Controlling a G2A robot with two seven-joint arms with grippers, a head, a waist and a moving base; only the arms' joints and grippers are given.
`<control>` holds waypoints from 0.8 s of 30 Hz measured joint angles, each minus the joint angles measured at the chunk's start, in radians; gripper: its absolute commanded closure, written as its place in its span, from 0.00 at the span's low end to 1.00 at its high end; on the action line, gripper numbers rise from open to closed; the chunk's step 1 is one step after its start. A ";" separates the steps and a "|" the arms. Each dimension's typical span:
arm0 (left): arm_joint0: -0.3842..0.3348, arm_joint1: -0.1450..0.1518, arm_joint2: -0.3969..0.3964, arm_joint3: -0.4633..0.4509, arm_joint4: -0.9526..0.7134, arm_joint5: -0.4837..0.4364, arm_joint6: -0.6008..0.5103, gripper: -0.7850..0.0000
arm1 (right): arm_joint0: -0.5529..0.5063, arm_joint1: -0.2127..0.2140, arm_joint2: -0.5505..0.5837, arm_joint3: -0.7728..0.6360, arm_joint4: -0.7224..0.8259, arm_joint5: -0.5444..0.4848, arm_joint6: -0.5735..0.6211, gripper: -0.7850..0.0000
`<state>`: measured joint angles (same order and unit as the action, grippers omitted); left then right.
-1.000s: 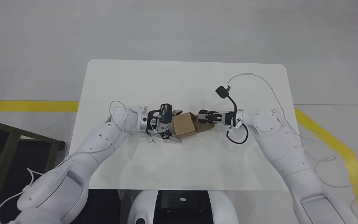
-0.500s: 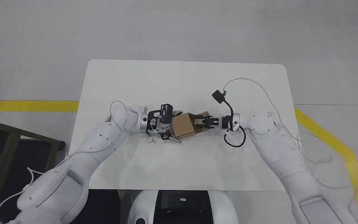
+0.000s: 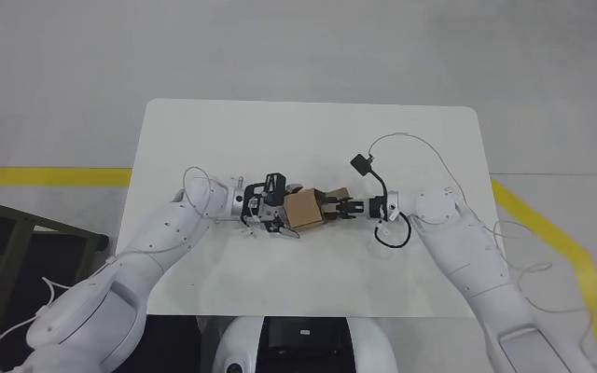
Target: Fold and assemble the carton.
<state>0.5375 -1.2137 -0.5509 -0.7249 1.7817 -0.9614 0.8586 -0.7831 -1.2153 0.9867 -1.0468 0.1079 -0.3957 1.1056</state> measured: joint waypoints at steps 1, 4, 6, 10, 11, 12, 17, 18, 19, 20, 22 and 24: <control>-0.001 0.002 -0.001 0.002 0.000 0.002 0.002 0.00 | -0.005 0.001 0.001 -0.007 0.001 0.000 0.002 1.00; -0.003 0.010 -0.004 0.011 0.003 0.011 0.011 0.00 | -0.020 0.005 0.006 -0.028 0.003 0.008 0.001 1.00; -0.001 0.017 -0.008 0.020 0.004 0.019 0.019 0.00 | -0.031 0.007 0.010 -0.043 0.006 0.015 -0.003 1.00; 0.008 0.034 -0.015 0.023 -0.004 0.030 0.030 0.00 | -0.057 0.013 0.015 -0.079 0.000 0.025 -0.006 1.00; 0.011 0.039 -0.015 0.017 -0.006 0.031 0.031 0.00 | -0.065 0.014 0.016 -0.091 0.000 0.028 -0.006 1.00; 0.014 0.043 -0.015 0.012 -0.007 0.031 0.031 0.00 | -0.071 0.015 0.016 -0.100 0.001 0.031 -0.006 1.00; 0.027 0.061 -0.019 -0.023 -0.019 0.030 0.030 0.00 | -0.099 0.019 0.013 -0.145 -0.003 0.049 -0.012 1.00; 0.029 0.066 -0.021 -0.035 -0.023 0.030 0.030 0.00 | -0.105 0.020 0.013 -0.155 -0.005 0.051 -0.013 1.00; 0.029 0.069 -0.022 -0.044 -0.023 0.029 0.029 0.00 | -0.108 0.021 0.014 -0.159 -0.007 0.052 -0.014 1.00; 0.028 0.074 -0.024 -0.054 -0.020 0.029 0.029 0.00 | -0.111 0.023 0.018 -0.163 -0.011 0.053 -0.017 1.00; 0.020 0.080 -0.027 -0.066 -0.009 0.026 0.026 0.00 | -0.113 0.027 0.029 -0.164 -0.017 0.056 -0.025 1.00; 0.008 0.084 -0.028 -0.073 0.002 0.019 0.019 0.00 | -0.118 0.032 0.044 -0.168 -0.022 0.060 -0.030 1.00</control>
<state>0.5451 -1.1293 -0.5794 -0.7980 1.7841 -0.9424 0.8776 -0.9007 -1.1836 1.0308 -1.2151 0.0860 -0.3353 1.0751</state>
